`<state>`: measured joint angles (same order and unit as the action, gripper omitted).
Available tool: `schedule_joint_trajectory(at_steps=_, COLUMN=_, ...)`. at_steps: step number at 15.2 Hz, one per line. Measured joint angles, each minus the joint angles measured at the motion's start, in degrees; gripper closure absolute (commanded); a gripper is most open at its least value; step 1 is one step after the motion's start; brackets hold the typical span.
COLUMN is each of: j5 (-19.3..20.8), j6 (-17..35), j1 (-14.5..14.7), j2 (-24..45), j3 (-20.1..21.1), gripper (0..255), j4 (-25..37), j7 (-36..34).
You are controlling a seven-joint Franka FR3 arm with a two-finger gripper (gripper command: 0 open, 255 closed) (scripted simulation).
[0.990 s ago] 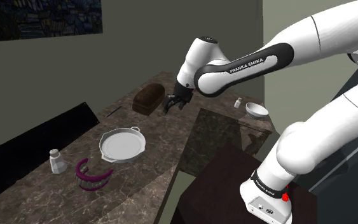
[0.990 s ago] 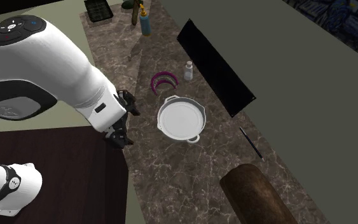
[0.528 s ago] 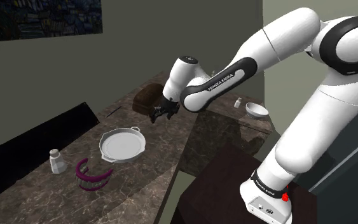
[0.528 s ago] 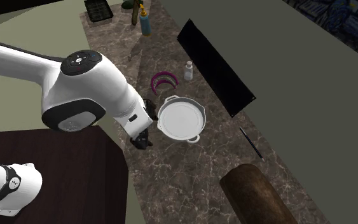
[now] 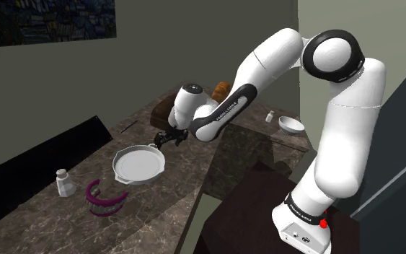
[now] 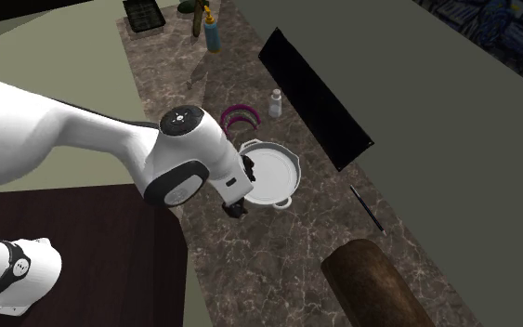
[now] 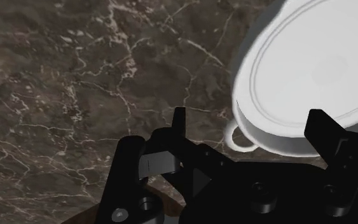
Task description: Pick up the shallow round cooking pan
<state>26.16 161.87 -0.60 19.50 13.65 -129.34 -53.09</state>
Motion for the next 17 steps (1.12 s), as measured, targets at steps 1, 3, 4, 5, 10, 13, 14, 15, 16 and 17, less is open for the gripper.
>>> schedule_joint_trajectory(at_steps=1, j5=1.52, j6=0.71, j1=1.3, j2=2.95, j3=-1.38, gripper=0, j4=2.33, j7=-1.8)
schedule_joint_trajectory(at_steps=3, j5=2.88, j6=1.69, j1=2.57, j2=5.37, j3=-2.78, gripper=0, j4=3.78, j7=-3.48)
schedule_joint_trajectory(at_steps=4, j5=3.5, j6=2.25, j1=3.18, j2=6.22, j3=-3.41, gripper=0, j4=4.09, j7=-4.22)
schedule_joint_trajectory(at_steps=5, j5=4.11, j6=2.87, j1=3.72, j2=7.05, j3=-4.03, gripper=0, j4=4.34, j7=-4.87)
schedule_joint_trajectory(at_steps=10, j5=6.08, j6=5.12, j1=5.53, j2=10.12, j3=-6.3, gripper=0, j4=5.33, j7=-6.87)
schedule_joint_trajectory(at_steps=13, j5=6.25, j6=5.32, j1=5.73, j2=10.35, j3=-6.5, gripper=255, j4=5.39, j7=-7.08)
schedule_joint_trajectory(at_steps=14, j5=6.26, j6=5.33, j1=5.75, j2=10.37, j3=-6.52, gripper=255, j4=5.4, j7=-7.1)
schedule_joint_trajectory(at_steps=15, j5=6.26, j6=5.34, j1=5.75, j2=10.37, j3=-6.53, gripper=255, j4=5.42, j7=-7.11)
schedule_joint_trajectory(at_steps=16, j5=6.28, j6=5.35, j1=5.76, j2=10.36, j3=-6.53, gripper=255, j4=5.41, j7=-7.1)
schedule_joint_trajectory(at_steps=17, j5=6.28, j6=5.35, j1=5.77, j2=10.36, j3=-6.52, gripper=255, j4=5.41, j7=-7.1)
